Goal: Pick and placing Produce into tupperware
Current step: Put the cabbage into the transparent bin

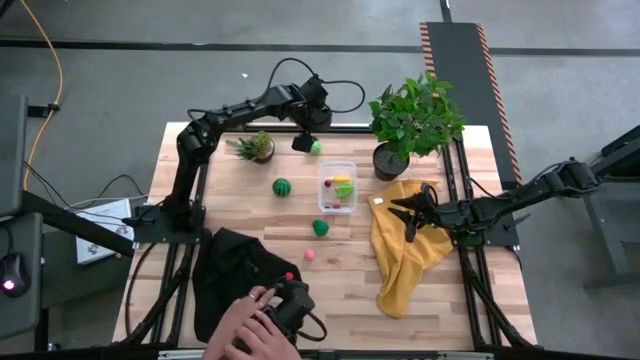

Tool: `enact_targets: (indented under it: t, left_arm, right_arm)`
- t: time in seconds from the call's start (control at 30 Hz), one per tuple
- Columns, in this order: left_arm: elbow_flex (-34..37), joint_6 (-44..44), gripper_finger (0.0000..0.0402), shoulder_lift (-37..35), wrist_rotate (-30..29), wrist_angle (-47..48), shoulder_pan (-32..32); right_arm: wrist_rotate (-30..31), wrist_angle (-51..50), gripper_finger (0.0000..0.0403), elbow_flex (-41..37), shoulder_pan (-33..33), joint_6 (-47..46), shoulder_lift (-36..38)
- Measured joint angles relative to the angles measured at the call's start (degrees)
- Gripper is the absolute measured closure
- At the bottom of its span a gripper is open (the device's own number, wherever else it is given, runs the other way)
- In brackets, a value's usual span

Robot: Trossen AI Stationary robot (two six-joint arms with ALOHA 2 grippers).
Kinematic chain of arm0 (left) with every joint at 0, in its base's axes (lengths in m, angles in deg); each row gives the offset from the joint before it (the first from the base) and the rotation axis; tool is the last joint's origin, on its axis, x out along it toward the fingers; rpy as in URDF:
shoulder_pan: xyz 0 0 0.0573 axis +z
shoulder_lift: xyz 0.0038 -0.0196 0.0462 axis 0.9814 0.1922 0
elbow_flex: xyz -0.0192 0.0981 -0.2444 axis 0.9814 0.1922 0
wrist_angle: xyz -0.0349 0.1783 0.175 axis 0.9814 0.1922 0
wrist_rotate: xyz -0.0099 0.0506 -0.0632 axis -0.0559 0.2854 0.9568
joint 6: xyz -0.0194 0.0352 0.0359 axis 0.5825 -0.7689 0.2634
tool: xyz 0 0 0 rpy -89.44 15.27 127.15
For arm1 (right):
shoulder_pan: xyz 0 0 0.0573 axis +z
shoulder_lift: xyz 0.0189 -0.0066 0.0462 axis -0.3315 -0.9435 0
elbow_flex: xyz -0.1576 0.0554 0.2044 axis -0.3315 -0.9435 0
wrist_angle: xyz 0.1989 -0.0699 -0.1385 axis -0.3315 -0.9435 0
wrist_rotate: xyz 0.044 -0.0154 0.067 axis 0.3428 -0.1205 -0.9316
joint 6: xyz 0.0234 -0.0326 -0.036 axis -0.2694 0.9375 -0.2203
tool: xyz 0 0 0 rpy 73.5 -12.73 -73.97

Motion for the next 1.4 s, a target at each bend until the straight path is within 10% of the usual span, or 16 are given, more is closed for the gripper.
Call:
enact_targets:
  t: [0.4,1.4]
  left_arm:
    - [0.0,1.2,0.0098,1.5,-7.6,-1.1,0.0]
    - [0.1,-6.6,0.0098,5.0,-1.4,2.2,0.4]
  right_arm:
    - [0.0,-0.4,0.0289,0.0,0.0,0.0,0.0]
    - [0.0,-1.4,0.0289,0.0,0.0,0.0,0.0]
